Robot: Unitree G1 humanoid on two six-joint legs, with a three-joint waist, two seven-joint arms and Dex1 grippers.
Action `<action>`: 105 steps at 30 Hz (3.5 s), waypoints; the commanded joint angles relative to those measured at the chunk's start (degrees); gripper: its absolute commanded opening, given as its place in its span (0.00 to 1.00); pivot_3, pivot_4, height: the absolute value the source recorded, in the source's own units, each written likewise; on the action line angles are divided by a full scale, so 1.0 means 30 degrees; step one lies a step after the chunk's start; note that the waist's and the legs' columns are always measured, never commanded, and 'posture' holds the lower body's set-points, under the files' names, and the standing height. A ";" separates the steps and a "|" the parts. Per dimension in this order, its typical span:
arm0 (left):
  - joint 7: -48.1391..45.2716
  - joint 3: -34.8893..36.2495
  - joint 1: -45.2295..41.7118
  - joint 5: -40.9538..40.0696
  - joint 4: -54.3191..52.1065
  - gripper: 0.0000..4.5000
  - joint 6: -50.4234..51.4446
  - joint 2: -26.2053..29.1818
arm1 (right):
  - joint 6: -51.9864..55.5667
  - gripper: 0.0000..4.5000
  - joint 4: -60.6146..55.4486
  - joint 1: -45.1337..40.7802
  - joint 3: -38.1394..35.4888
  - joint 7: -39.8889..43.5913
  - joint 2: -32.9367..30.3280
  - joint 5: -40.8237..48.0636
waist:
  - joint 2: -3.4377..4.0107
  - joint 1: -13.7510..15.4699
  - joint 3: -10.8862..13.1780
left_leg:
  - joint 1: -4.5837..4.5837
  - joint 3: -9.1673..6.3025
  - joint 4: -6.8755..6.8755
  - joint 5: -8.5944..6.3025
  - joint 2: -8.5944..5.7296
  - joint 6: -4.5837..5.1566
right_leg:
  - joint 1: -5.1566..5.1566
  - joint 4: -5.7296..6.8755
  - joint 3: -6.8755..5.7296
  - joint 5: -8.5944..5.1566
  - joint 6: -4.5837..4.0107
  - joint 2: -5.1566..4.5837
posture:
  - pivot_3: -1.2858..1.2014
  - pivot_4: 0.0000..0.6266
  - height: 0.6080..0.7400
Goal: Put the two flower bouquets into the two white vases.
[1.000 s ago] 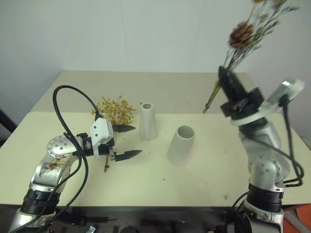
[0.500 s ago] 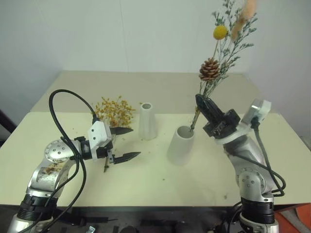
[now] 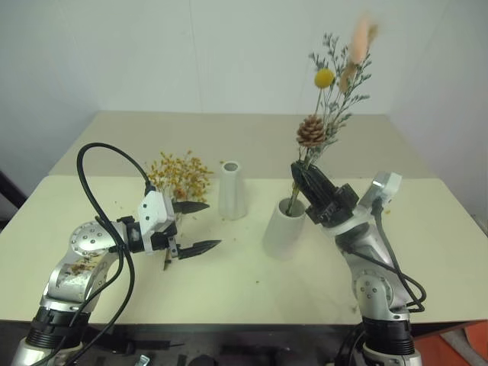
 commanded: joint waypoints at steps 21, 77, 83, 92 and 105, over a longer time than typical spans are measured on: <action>0.1175 0.1759 0.0525 -0.0309 -0.0437 1.00 0.0400 0.0917 | 0.1305 1.00 -0.3769 0.7211 -0.4668 0.6667 -1.1099 0.0877 | -0.0004 0.0077 0.0000 | 0.0001 0.0005 0.0004 -0.0001 -0.0007 0.0001 | 0.0024 -0.0023 -0.0003 -0.0008 0.0008 -0.0002 | 0.52 0.24 1.00; 1.8470 0.3144 -0.9049 0.3981 0.4873 0.01 2.3066 -0.7317 | 0.4042 1.00 -0.5412 0.5228 -0.1844 0.8226 -1.4940 -0.0531 | -0.0064 0.0543 0.0006 | 0.0191 -0.0073 0.0019 -0.0006 -0.0049 -0.0011 | 0.0316 -0.0111 -0.0054 -0.0014 0.0048 -0.0018 | 0.52 0.24 1.00; 1.8417 0.4976 -0.7891 0.3592 0.1990 0.01 1.8359 -0.7339 | 0.4118 1.00 -0.5617 0.5320 -0.2629 0.8740 -1.4754 0.0860 | -0.0066 0.0497 0.0008 | 0.0184 -0.0073 0.0018 -0.0007 -0.0042 -0.0012 | 0.0309 -0.0120 -0.0051 -0.0013 0.0046 -0.0017 | 0.52 0.24 1.00; 1.3382 0.8710 -0.7323 -0.0547 0.0986 0.01 1.0622 -0.6729 | 0.4649 1.00 -0.6004 0.5149 -0.3118 0.7424 -1.4024 0.1973 | -0.0069 0.0578 0.0010 | 0.0189 -0.0066 0.0017 -0.0008 -0.0042 -0.0014 | 0.0313 -0.0116 -0.0054 -0.0009 0.0041 -0.0023 | 0.52 0.24 1.00; 0.2678 1.0007 -1.2561 -0.6250 1.1744 0.01 0.0498 -0.7522 | 0.8274 1.00 -0.8331 0.5229 -0.3009 0.2261 -1.3020 0.3994 | -0.0080 0.0609 0.0006 | 0.0162 -0.0061 0.0023 -0.0006 -0.0049 -0.0011 | 0.0318 -0.0142 -0.0066 -0.0010 0.0044 -0.0022 | 0.52 0.24 1.00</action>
